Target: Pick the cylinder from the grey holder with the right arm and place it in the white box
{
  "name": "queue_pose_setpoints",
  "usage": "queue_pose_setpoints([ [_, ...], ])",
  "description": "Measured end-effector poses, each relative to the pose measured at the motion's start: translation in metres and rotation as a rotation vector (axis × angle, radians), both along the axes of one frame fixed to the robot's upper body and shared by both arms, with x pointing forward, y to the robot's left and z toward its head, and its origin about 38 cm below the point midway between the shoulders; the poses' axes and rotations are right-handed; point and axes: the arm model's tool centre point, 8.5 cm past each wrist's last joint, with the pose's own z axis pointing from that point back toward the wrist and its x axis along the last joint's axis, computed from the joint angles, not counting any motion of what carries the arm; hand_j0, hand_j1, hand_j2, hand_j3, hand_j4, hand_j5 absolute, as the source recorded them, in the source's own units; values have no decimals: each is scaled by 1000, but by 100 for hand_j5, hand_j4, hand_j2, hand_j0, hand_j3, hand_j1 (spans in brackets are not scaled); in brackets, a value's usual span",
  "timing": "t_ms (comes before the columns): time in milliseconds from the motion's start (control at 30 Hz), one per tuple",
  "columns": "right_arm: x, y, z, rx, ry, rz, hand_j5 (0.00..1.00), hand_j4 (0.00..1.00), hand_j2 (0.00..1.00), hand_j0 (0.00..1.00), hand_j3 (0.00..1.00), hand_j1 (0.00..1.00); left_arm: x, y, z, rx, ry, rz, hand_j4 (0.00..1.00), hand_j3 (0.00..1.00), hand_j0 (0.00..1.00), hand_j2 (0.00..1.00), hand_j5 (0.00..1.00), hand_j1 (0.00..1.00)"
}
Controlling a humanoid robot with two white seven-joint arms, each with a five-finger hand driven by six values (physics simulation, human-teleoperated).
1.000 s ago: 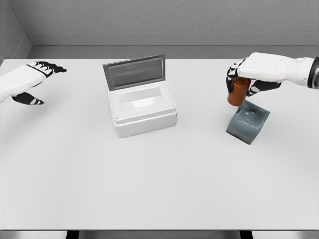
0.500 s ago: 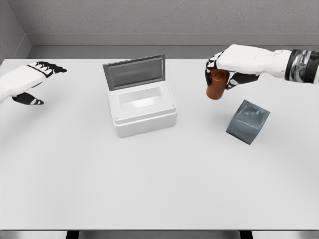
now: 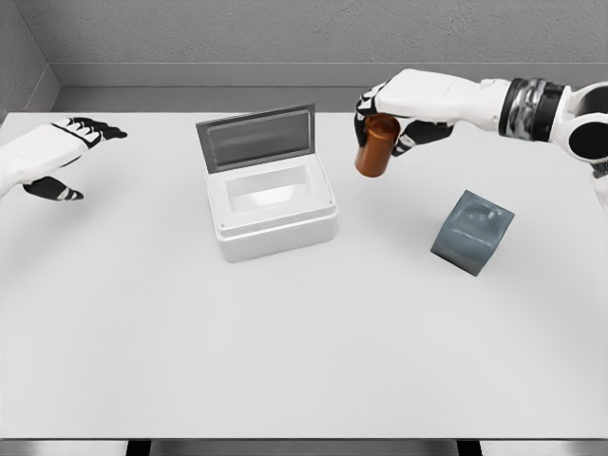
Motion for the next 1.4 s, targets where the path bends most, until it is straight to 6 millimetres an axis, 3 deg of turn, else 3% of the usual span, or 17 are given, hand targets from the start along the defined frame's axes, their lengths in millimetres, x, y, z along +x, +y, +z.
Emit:
queue_pose_setpoints([
  [800,24,53,-15,16,27,22,38,38,38,38,38,38,0,-1,1,0,-2,-4,100,100,100,100,100,100],
  [1267,22,88,-24,6,39,68,39,39,39,39,39,39,0,-1,0,0,-2,-4,100,100,100,100,100,100],
  [1300,22,89,-23,6,40,65,65,65,65,65,65,65,0,-1,0,0,-2,-4,100,100,100,100,100,100],
  [1333,23,90,-23,5,42,59,100,100,100,100,100,100,0,-1,0,0,-1,-5,100,100,100,100,100,100],
  [1400,24,91,-24,7,51,41,100,100,100,100,100,100,0,-1,0,0,-1,-5,100,100,100,100,100,100],
])
